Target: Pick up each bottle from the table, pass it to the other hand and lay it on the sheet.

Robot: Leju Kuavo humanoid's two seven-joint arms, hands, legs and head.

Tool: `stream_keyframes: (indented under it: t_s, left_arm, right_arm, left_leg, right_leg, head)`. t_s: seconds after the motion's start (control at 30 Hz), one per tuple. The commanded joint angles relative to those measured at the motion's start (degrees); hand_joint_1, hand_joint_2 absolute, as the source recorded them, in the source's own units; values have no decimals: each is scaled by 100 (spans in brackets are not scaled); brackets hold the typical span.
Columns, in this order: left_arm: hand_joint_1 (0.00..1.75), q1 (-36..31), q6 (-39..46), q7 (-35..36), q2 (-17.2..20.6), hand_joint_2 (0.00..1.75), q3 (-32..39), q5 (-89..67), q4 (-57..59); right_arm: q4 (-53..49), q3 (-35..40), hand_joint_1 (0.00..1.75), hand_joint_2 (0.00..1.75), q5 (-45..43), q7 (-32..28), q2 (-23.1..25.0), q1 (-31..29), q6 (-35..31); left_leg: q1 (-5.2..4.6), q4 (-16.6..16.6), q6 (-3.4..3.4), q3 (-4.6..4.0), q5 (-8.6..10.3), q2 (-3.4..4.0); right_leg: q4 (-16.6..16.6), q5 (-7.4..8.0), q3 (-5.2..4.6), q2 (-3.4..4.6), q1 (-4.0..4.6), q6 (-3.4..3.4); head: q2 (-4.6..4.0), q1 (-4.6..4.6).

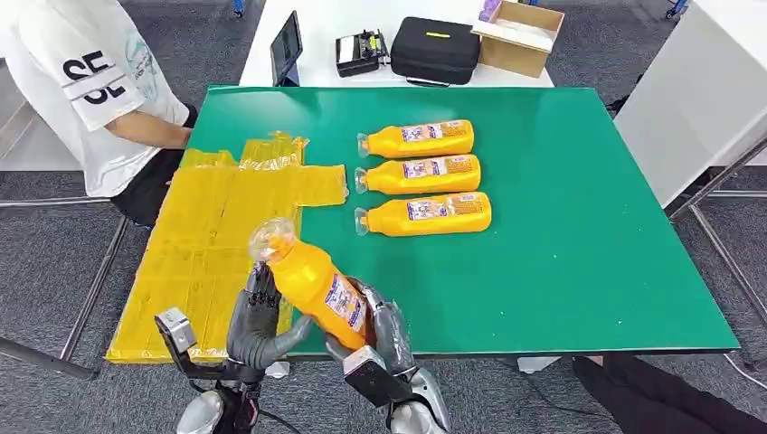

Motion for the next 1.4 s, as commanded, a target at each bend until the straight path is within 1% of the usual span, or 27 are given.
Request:
stream_keyframes:
  t_s: [0.03,0.07,0.13,0.2,0.23,0.27,0.33,0.37,0.4,0.47,0.5,0.53,0.57,0.67,0.7,0.8,0.83,0.87,0.9,0.97,1.0,1.07,1.17,1.27,1.3,1.37,1.4]
  left_arm:
    - [0,-129,-57,-1,285,175,-225,-11,380]
    - [0,-129,-57,-1,285,175,-225,-11,380]
    - [0,-140,-153,16,315,175,-290,-53,390]
    - [0,-122,-224,13,312,175,-360,-94,406]
    - [0,-106,-276,16,316,175,-421,-116,407]
    - [0,-99,-296,12,322,175,-455,-130,406]
    - [0,-73,-326,5,321,175,-547,-170,407]
    - [0,-73,-326,5,321,175,-547,-170,407]
    - [0,-79,-318,16,304,175,-585,-183,459]
    - [0,-116,-302,28,291,175,-620,-203,552]
    - [0,-154,-299,38,272,175,-632,-198,624]
    - [0,-154,-299,38,272,175,-632,-198,624]
    - [0,-177,-293,38,261,175,-636,-198,659]
    - [0,-177,-293,38,261,175,-636,-198,659]
    - [0,-177,-293,38,261,175,-636,-198,659]
    - [0,-184,-305,39,272,175,-638,-195,654]
    - [0,-199,-301,40,266,175,-639,-195,662]
    - [0,-199,-301,40,266,175,-639,-195,662]
    - [0,-227,-330,42,263,175,-648,-178,683]
    - [0,-243,-320,42,248,175,-650,-180,695]
    - [0,-243,-320,42,248,175,-650,-180,695]
    - [0,-243,-320,42,248,175,-650,-180,695]
    - [0,-243,-320,42,248,175,-650,-180,695]
    - [0,-243,-320,42,248,175,-650,-180,695]
    - [0,-243,-320,42,248,175,-650,-180,695]
    - [0,-243,-320,42,248,175,-650,-180,695]
    - [0,-257,-341,43,234,175,-649,-149,714]
  right_arm:
    - [642,204,175,175,-39,-4,-50,-364,64]
    - [642,204,175,175,-39,-4,-50,-364,64]
    - [681,231,175,175,-34,21,-46,-386,118]
    - [760,253,175,175,-29,54,-14,-424,150]
    - [834,261,175,175,-32,56,8,-455,158]
    - [868,271,175,175,-28,61,13,-471,162]
    - [968,298,175,175,-29,80,36,-505,199]
    - [968,298,175,175,-29,80,36,-505,199]
    - [1043,347,175,175,-14,87,46,-516,238]
    - [1193,467,175,175,99,124,56,-561,266]
    - [1353,604,175,175,364,196,55,-609,76]
    - [1353,604,175,175,364,196,55,-609,76]
    - [1419,621,175,175,371,180,69,-615,27]
    - [1419,621,175,175,371,180,69,-615,27]
    - [1419,621,175,175,371,180,69,-615,27]
    - [1465,682,175,175,466,200,47,-662,10]
    - [1512,697,175,175,481,207,58,-675,0]
    - [1512,697,175,175,481,207,58,-675,0]
    - [1571,719,175,175,473,216,73,-692,41]
    - [1593,735,175,175,467,188,76,-692,60]
    - [1593,735,175,175,467,188,76,-692,60]
    - [1593,735,175,175,467,188,76,-692,60]
    - [1593,735,175,175,467,188,76,-692,60]
    - [1593,735,175,175,467,188,76,-692,60]
    - [1593,735,175,175,467,188,76,-692,60]
    - [1593,735,175,175,467,188,76,-692,60]
    - [1633,764,175,175,465,181,77,-706,123]
  left_leg:
    - [1,-6,1,18,-4,11]
    - [4,-5,2,33,-12,19]
    - [5,-6,1,37,-12,17]
    - [1,-7,1,23,-6,13]
    - [4,-6,1,36,-12,18]
    - [1,-6,1,19,-5,12]
    - [6,-5,1,40,-14,21]
    - [2,-7,2,32,-10,16]
    - [4,-7,2,42,-14,21]
    - [9,-5,2,54,-22,30]
    - [9,-6,1,57,-23,28]
    - [4,-7,1,32,-10,15]
    - [6,-6,2,44,-17,22]
    - [2,-5,1,26,-8,12]
    - [9,-3,2,55,-23,26]
    - [0,-5,1,19,-4,5]
    - [5,-4,2,35,-13,15]
    - [2,-4,1,18,-6,11]
    - [4,-4,1,33,-12,16]
    - [2,-4,1,19,-6,6]
    - [5,-3,1,31,-11,10]
    - [1,-4,2,15,-3,6]
    - [7,-2,1,34,-13,13]
    - [1,-3,1,15,-4,5]
    - [6,-2,1,27,-10,10]
    - [3,-3,1,18,-6,6]
    - [6,-1,1,30,-12,11]
  right_leg:
    - [-8,-2,16,5,4,-12]
    - [-10,-6,31,8,9,-21]
    - [-12,-7,36,6,10,-24]
    - [-9,-3,21,5,4,-15]
    - [-11,-6,35,7,9,-23]
    - [-7,-2,17,5,4,-14]
    - [-12,-7,39,9,11,-25]
    - [-10,-5,30,7,6,-20]
    - [-13,-8,40,9,9,-25]
    - [-15,-13,53,13,17,-35]
    - [-15,-14,56,11,17,-37]
    - [-12,-6,32,6,9,-20]
    - [-13,-9,43,9,12,-27]
    - [-9,-5,25,5,6,-16]
    - [-13,-14,54,11,16,-34]
    - [-7,-4,18,-2,3,-14]
    - [-10,-8,34,4,10,-23]
    - [-7,-2,15,4,5,-13]
    - [-9,-7,32,5,9,-22]
    - [-7,-5,18,-1,5,-14]
    - [-9,-8,31,-1,10,-22]
    - [-6,-3,13,-1,3,-13]
    - [-10,-9,35,0,12,-25]
    - [-5,-4,13,-1,4,-13]
    - [-8,-8,28,-1,10,-22]
    - [-6,-5,17,-2,6,-15]
    - [-8,-9,30,-1,11,-23]
  head:
    - [0,0]
    - [0,0]
    - [0,0]
    - [0,0]
    - [0,0]
    - [0,0]
    - [0,0]
    - [0,0]
    - [0,0]
    - [0,0]
    - [0,0]
    - [0,0]
    - [0,-2]
    - [0,0]
    - [0,0]
    - [0,0]
    - [0,0]
    - [0,0]
    - [0,0]
    - [0,0]
    - [0,0]
    - [0,0]
    - [0,0]
    - [0,0]
    - [0,-2]
    - [0,-2]
    - [0,0]
